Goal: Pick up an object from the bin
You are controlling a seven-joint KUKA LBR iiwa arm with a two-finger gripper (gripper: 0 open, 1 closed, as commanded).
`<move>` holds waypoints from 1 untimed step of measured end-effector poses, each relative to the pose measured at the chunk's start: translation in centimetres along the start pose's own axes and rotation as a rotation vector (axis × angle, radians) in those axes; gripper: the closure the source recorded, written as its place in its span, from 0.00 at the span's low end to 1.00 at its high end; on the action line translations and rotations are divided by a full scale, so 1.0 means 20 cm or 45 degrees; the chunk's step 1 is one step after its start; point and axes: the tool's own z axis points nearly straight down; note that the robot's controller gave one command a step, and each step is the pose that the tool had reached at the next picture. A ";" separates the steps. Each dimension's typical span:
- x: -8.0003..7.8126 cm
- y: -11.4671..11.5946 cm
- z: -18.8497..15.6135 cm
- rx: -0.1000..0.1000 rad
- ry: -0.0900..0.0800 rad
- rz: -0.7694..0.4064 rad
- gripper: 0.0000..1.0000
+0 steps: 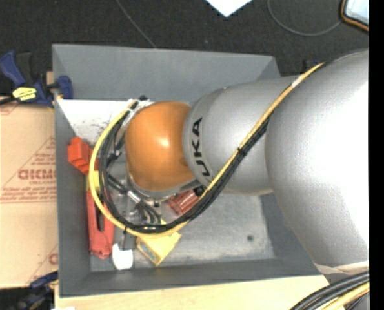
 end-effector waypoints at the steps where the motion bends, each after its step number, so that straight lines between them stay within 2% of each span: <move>1: -0.01 0.00 -0.02 -0.002 -0.009 0.006 0.00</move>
Offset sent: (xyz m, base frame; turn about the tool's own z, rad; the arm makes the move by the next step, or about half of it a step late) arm -0.0123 -0.0845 -0.0716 -0.0870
